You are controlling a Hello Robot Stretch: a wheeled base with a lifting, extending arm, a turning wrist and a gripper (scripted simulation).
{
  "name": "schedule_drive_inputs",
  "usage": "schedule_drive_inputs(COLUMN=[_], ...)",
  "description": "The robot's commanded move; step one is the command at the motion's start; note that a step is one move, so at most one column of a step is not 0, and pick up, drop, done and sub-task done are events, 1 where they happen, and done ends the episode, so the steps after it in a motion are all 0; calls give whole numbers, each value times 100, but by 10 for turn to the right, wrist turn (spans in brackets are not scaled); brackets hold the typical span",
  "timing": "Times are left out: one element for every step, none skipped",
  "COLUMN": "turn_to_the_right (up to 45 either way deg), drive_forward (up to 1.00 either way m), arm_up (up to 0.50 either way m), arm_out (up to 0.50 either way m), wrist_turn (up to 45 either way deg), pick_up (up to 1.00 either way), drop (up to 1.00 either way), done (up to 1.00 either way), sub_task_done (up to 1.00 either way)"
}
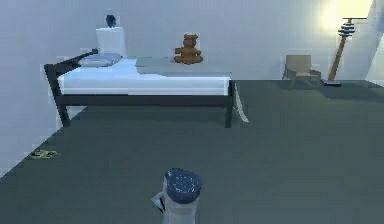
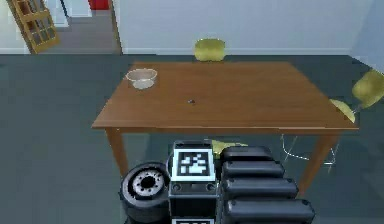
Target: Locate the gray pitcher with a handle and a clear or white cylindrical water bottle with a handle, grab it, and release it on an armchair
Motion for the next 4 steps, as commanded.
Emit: schedule_drive_inputs(turn_to_the_right=[0,330,0,30], drive_forward=[15,0,100,0], arm_up=[0,0,0,0], arm_out=[0,0,0,0], wrist_turn=[0,0,0,0], pick_up=[0,0,0,0], drop=[0,0,0,0], done=[0,0,0,0], sub_task_done=[0,0,0,0])
